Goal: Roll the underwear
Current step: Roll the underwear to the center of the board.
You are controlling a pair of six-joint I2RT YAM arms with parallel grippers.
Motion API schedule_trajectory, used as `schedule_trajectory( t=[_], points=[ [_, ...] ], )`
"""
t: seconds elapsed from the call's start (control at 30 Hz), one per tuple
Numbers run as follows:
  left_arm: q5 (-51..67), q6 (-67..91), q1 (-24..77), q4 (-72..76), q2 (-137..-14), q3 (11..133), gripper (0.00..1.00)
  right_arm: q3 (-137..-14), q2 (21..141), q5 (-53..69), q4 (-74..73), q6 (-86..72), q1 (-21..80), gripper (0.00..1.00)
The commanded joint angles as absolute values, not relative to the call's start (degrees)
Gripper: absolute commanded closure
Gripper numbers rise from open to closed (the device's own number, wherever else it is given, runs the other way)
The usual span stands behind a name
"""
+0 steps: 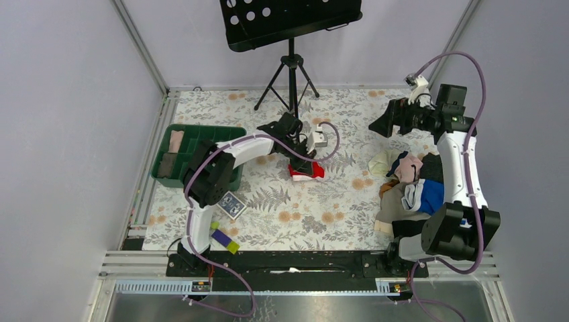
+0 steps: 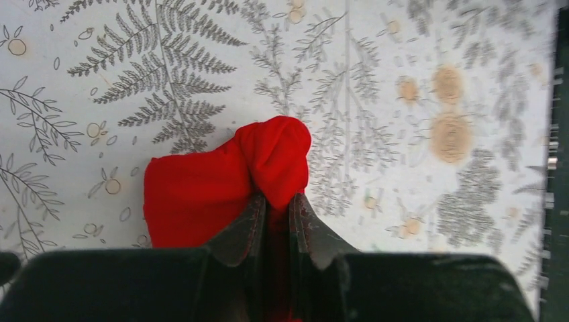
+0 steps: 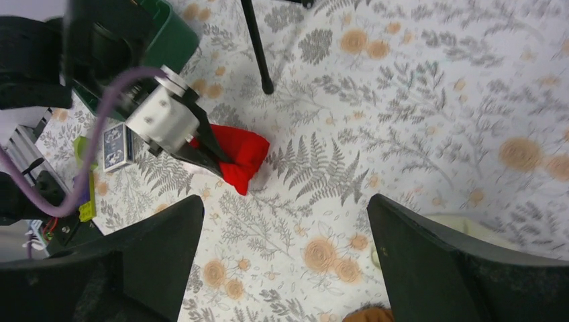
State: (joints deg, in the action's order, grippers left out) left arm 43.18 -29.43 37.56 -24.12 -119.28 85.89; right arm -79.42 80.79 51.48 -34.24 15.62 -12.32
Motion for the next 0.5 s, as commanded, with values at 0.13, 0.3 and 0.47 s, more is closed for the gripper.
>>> schedule_trajectory(
  t=[0.13,0.3,0.47],
  points=[
    [52.4,-25.2,35.5,-27.9,-113.3,87.4,1.00,-71.6,78.0,52.2,-28.0,10.2,-12.1,0.00],
    [52.1,-25.6,35.5,-27.9,-114.7,87.1,1.00,-65.1,78.1,52.5,-24.2,9.7,-12.0,0.00],
    [51.7,-26.2,35.6,-27.9,-114.9,85.6,1.00,-63.7,79.5,52.5,-23.1,9.8,-11.7,0.00]
  ],
)
